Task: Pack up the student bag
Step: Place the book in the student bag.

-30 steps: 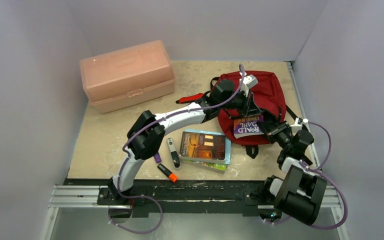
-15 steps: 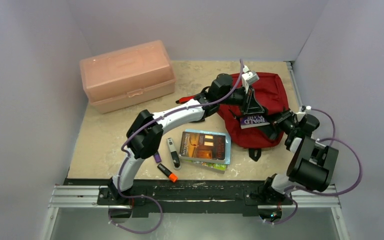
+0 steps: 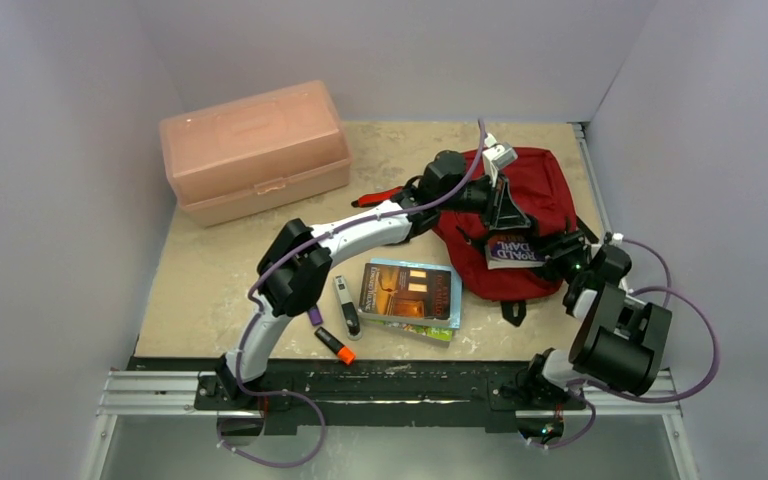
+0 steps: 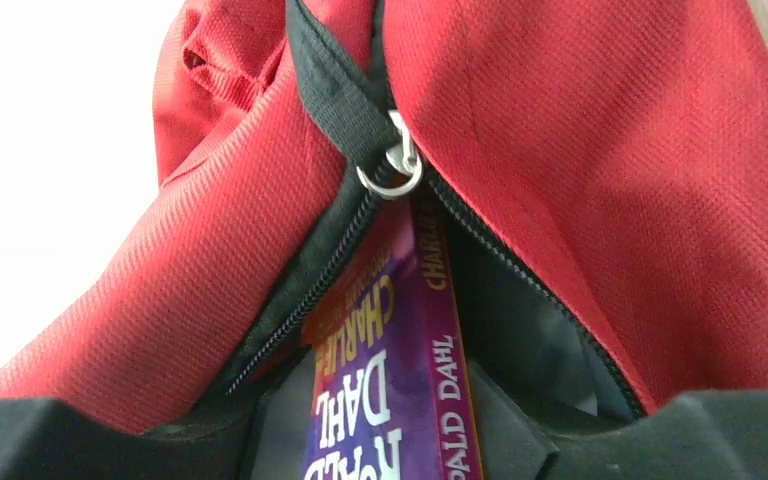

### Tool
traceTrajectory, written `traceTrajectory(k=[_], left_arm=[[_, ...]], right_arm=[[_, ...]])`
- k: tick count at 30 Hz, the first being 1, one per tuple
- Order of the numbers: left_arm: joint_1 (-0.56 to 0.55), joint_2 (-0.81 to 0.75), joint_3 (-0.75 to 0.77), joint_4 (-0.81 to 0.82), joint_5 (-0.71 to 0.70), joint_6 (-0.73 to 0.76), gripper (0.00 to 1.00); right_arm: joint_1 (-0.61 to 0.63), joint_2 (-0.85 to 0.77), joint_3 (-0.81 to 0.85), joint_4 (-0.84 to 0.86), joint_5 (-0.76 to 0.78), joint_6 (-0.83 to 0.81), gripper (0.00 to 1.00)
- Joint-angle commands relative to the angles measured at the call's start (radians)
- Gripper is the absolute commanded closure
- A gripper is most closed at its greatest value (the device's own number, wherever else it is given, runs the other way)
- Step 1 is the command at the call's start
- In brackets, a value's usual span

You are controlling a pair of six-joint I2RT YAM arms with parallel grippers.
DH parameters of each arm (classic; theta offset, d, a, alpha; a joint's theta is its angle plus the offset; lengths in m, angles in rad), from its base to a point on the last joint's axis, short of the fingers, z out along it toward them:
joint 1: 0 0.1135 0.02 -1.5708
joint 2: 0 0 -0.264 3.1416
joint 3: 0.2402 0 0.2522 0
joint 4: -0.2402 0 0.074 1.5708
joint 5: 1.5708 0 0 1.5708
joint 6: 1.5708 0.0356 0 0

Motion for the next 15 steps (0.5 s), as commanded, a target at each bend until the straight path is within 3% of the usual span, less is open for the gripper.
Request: traceTrajectory(k=[1, 3, 9, 11, 15], left_arm=[[-0.006, 0.004, 0.036, 0.089, 0.012, -0.039, 1.0], [-0.008, 0.003, 0.036, 0.089, 0.013, -0.042, 1.0], [-0.008, -0.016, 0.031, 0.082, 0.028, -0.024, 1.0], [-0.008, -0.015, 0.039, 0.089, 0.059, -0.024, 1.0], [-0.008, -0.007, 0.06, 0.117, 0.146, -0.029, 1.0]], right_arm=[[-0.002, -0.005, -0.105, 0.272, 0.033, 0.219, 0.52], [-0.002, 0.039, -0.121, 0.366, 0.038, 0.304, 1.0], [-0.001, 0.181, -0.157, 0.707, 0.03, 0.531, 1.0], [-0.001, 0.261, -0.164, 0.932, 0.022, 0.607, 1.0], [0.022, 0.435, -0.145, 1.219, 0.063, 0.713, 1.0]])
